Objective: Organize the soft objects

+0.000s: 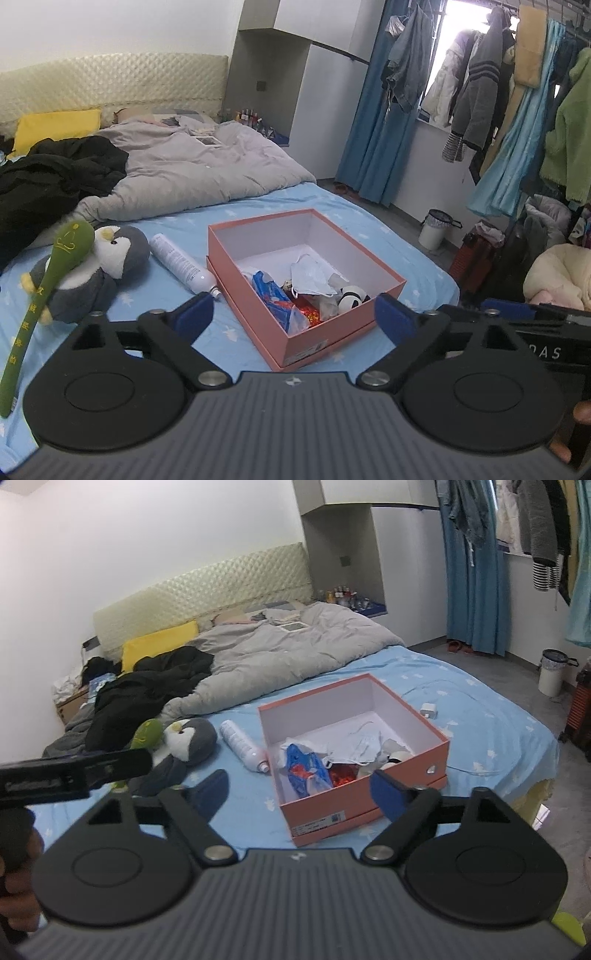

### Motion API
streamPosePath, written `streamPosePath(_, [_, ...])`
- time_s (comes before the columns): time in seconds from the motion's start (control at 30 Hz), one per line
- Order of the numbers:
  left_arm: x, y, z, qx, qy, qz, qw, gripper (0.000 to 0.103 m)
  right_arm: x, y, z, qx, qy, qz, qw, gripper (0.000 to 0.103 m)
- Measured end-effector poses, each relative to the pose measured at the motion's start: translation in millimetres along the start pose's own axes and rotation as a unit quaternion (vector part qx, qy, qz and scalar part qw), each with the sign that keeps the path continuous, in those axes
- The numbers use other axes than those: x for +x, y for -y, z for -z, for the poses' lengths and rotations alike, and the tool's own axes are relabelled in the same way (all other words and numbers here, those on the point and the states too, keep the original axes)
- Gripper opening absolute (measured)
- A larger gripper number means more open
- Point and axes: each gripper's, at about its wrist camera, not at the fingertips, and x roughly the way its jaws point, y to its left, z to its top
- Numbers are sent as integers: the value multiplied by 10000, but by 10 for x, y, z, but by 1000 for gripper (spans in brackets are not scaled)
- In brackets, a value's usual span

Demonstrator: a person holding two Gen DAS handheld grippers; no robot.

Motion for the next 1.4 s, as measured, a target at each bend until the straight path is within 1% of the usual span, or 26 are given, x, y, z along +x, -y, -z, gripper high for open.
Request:
streamPosePath(0.1, [61,-8,-20,-102,-75,-12,9999,101,36,20,4,-55,4,56,10000,88])
streamPosePath(0.3, [152,11,-25,-129,-132,-71,9998,102,103,42,39,-235,-5,392,9990,88])
streamPosePath(0.43, [209,58,-30,-44,-235,-157,9996,102,106,96,46,-99,12,344,9994,88])
streamPosePath(0.6, [241,88,11,-77,-280,-217,9993,102,84,108,49,-25,80,296,9995,88])
streamPosePath(0.7, [235,99,57,-60,-302,-239,9992,102,88,98,51,-79,64,303,9995,88])
streamPosePath(0.83, [239,88,95,-52,-312,-178,9993,102,56,74,60,-81,114,354,9993,88])
streamPosePath(0.97, [235,83,108,-138,-289,-166,9993,102,49,37,64,-275,116,423,9987,88])
streamPosePath(1.1, [228,67,112,-103,-257,-214,9994,102,76,66,63,-92,98,349,9993,88])
streamPosePath(1.23, [219,36,115,-187,-239,-238,9993,102,118,69,85,-109,75,456,9989,88])
streamPosePath(1.33, [202,39,117,-151,-246,-270,9992,102,123,85,96,13,73,342,9994,88])
streamPosePath(1.4, [209,38,124,-167,-262,-273,9991,102,130,74,104,-61,55,367,9993,88])
